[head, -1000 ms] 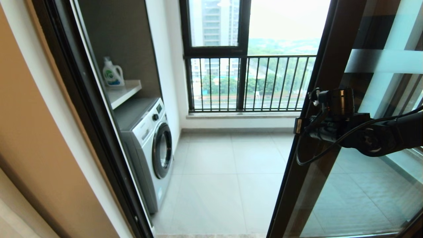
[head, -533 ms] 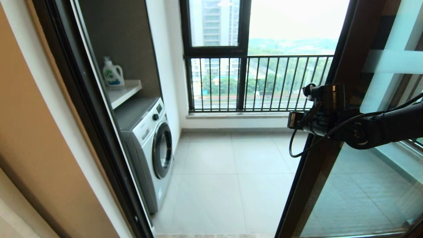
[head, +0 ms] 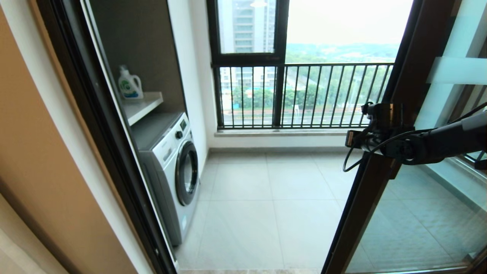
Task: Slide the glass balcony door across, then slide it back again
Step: Open the slid door
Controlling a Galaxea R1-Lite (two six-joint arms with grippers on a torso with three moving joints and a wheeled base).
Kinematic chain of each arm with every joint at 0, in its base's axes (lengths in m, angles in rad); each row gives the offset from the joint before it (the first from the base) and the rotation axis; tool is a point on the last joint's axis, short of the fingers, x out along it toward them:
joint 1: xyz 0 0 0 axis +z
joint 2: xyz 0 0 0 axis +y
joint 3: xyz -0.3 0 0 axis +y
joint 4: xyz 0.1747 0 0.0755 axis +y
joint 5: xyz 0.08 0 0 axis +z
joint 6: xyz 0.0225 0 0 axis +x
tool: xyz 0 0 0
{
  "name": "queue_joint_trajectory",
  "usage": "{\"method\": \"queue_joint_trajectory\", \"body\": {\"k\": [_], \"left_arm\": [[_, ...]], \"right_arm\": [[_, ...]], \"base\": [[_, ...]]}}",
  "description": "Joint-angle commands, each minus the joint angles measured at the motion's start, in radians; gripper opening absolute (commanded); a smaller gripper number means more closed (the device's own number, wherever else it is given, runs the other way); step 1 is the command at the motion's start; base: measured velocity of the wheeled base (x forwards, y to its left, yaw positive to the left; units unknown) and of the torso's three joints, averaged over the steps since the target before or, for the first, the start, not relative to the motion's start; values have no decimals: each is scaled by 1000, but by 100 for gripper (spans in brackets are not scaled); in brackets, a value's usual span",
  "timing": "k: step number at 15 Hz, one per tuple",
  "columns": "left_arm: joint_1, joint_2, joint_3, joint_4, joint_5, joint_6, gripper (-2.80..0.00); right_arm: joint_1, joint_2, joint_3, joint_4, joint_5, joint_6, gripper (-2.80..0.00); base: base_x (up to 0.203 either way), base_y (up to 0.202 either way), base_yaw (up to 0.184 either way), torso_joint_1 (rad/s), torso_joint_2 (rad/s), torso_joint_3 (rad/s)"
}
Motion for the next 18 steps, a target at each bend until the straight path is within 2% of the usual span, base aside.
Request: {"method": "queue_joint_trajectory", "body": {"k": [1, 4, 7, 12, 18], "left_arm": [[0, 2, 0, 0, -1, 0, -280], [0, 2, 0, 0, -1, 0, -280], [0, 2, 0, 0, 0, 0, -280], [0, 2, 0, 0, -1, 0, -280], [0, 2, 0, 0, -1, 0, -280]], "right_arm": [[-47, 19, -4, -9, -19, -34, -280], [-110, 22, -4, -43, -20, -72, -280], [-139, 18, -4, -47, -22, -104, -280], [-149, -10, 8, -49, -23, -122, -280], [-248, -14, 19, -49, -22, -148, -280]], "base": [[0, 0, 0, 0, 0, 0], [0, 0, 0, 0, 0, 0], [0, 0, 0, 0, 0, 0], [0, 0, 0, 0, 0, 0], [0, 0, 0, 0, 0, 0]]}}
